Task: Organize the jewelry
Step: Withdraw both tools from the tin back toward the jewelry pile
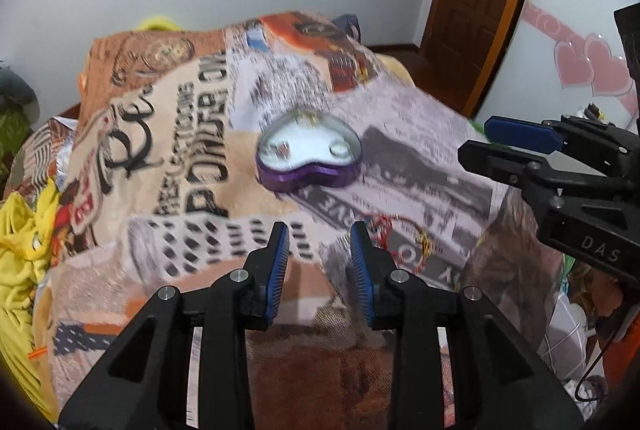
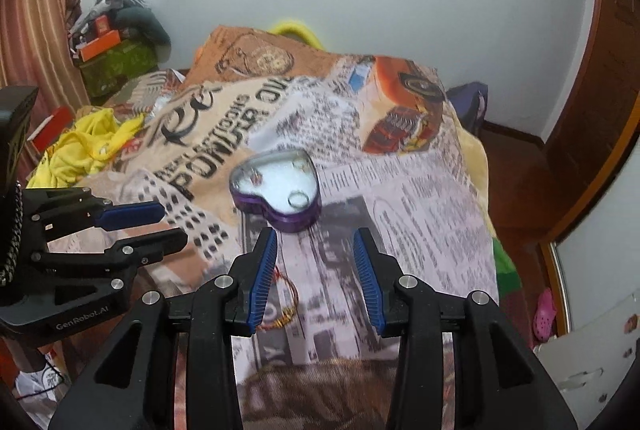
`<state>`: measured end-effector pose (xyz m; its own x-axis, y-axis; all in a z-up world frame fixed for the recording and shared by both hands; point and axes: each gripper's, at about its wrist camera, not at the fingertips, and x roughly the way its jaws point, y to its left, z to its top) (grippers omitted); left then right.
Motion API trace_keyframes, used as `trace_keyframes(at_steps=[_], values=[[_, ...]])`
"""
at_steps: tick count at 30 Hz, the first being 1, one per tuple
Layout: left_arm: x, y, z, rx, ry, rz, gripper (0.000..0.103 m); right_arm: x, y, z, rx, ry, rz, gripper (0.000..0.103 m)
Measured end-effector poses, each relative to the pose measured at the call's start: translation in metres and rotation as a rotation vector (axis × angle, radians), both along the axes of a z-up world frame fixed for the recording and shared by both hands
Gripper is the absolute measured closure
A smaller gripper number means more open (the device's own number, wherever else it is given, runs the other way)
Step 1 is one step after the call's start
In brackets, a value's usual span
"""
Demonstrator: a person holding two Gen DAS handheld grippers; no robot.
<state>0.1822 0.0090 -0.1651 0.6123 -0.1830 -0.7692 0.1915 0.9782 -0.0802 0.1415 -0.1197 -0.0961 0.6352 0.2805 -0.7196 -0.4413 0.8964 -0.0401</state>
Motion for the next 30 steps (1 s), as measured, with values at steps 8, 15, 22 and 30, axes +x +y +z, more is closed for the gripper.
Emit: trace_keyframes(at_steps=[8, 15, 22, 30], values=[[0.005, -0.014, -0.028, -0.01, 0.073, -0.026, 0.072, -0.001, -0.015, -0.033, -0.031, 0.09, -0.036, 0.067], [0.025, -0.013, -0.043, -0.029, 0.143, -0.032, 0.072, -0.004, -0.023, -0.048, -0.03, 0.124, -0.038, 0.067], [0.038, -0.017, -0.05, -0.007, 0.166, -0.049, 0.072, -0.001, -0.023, -0.057, -0.009, 0.152, -0.028, 0.067], [0.044, -0.028, -0.046, 0.006, 0.168, -0.074, 0.072, 0.003, -0.03, -0.062, 0.015, 0.163, -0.036, 0.067]])
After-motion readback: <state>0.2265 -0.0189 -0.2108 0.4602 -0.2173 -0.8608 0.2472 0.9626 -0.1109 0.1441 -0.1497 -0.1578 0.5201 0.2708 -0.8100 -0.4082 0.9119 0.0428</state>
